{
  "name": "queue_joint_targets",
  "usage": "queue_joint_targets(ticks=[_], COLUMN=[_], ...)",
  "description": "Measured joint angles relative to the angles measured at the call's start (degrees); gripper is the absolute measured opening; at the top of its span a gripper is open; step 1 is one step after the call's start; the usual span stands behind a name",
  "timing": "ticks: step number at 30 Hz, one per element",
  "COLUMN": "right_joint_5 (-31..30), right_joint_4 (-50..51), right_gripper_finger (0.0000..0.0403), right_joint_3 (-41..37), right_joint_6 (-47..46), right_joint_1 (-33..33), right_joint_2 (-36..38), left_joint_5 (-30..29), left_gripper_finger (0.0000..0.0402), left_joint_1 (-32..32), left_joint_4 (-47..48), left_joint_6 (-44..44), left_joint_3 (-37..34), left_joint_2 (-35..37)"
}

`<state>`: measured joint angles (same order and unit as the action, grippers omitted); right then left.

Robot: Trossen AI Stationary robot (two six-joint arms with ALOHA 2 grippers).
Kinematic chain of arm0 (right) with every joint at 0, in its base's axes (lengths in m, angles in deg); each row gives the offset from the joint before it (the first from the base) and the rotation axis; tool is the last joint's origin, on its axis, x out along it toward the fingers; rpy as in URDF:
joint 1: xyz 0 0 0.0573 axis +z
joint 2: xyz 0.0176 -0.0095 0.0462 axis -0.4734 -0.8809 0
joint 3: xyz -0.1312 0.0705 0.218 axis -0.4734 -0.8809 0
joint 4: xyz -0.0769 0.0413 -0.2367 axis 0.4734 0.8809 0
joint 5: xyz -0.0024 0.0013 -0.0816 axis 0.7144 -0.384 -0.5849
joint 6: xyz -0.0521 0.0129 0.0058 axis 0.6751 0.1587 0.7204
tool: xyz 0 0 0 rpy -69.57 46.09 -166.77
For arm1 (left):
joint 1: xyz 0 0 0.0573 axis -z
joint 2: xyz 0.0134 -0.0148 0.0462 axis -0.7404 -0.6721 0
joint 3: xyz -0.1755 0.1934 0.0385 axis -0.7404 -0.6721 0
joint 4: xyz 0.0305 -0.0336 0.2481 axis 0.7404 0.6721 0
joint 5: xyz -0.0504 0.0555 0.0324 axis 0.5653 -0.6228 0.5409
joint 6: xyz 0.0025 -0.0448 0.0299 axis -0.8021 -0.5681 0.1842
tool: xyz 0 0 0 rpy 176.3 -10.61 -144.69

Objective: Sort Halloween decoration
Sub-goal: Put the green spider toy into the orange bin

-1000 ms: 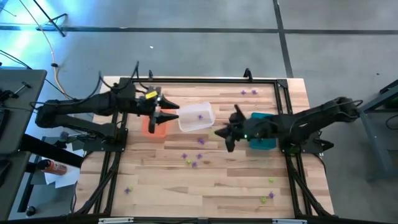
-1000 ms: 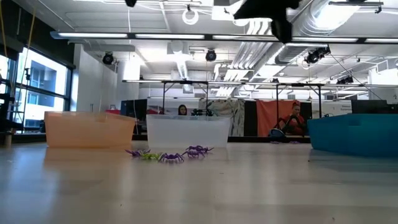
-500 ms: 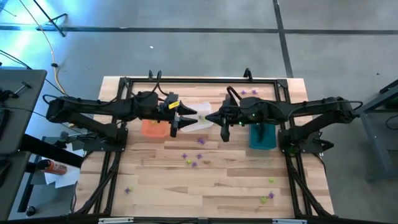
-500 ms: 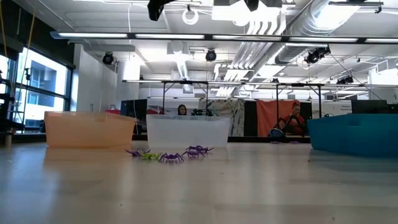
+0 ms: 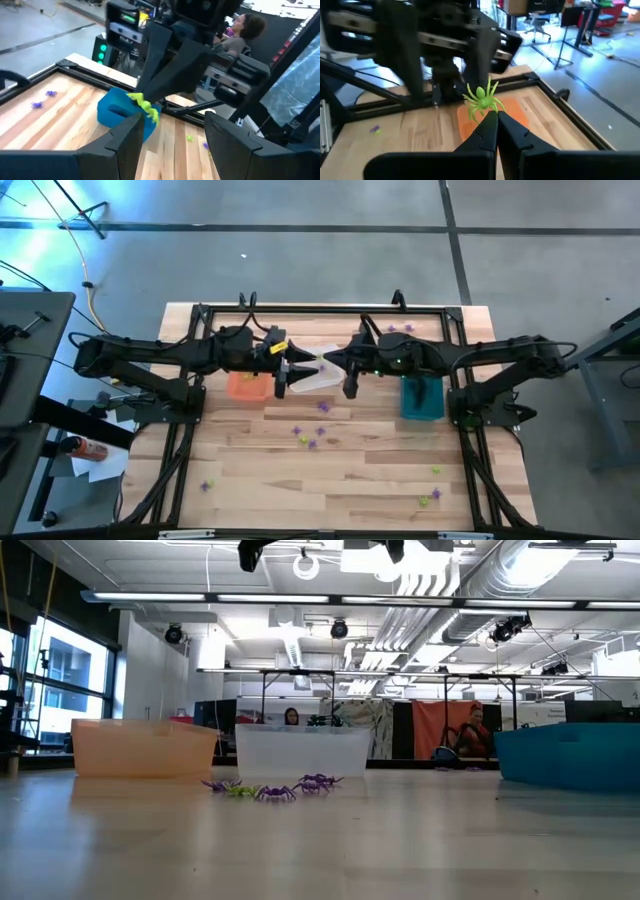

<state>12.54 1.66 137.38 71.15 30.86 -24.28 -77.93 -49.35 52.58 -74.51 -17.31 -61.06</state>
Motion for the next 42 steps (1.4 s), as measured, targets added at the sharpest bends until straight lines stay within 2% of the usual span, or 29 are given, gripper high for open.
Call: queue_joint_targets(ticks=[13,16,22,29,32,36,39,42], right_joint_5=[0.2,0.2,0.2,0.0,-0.4,-5.2,-10.8,-12.5], right_joint_4=[-1.5,-1.5,-1.5,-1.2,1.3,9.3,16.0,21.4], right_gripper_finger=[0.0,0.0,0.0,0.0005,0.0035,0.0109,0.0165,0.0198], right_joint_3=[0.0,0.0,0.0,0.0,0.0,0.0,0.0,0.0], right_joint_6=[-0.2,-0.1,1.7,1.8,0.6,-0.8,-1.2,-4.3], right_joint_1=[-0.7,-0.8,-0.8,-0.8,-0.8,-1.1,-1.1,-1.6], right_joint_2=[-1.2,-1.2,-1.2,-1.2,-0.5,1.5,3.2,4.0], left_joint_5=[-0.1,-0.8,-2.5,-2.5,-2.8,-5.3,-10.0,-17.9], left_gripper_finger=[0.0183,0.0146,0.0019,0.0004,0.0003,0.0002,0.0001,0.0001], left_joint_1=[-1.9,-2.1,-3.0,-3.5,-4.4,-6.3,-7.5,-8.9], left_joint_4=[0.3,1.6,1.2,2.9,7.6,16.8,26.1,39.6], left_joint_6=[-0.4,-0.8,-0.8,-0.8,-0.8,-0.8,-0.9,-5.6], left_joint_3=[0.0,0.0,0.0,0.0,0.0,0.0,0.0,0.1], left_joint_2=[0.0,0.0,0.0,0.0,0.7,4.2,7.9,11.4])
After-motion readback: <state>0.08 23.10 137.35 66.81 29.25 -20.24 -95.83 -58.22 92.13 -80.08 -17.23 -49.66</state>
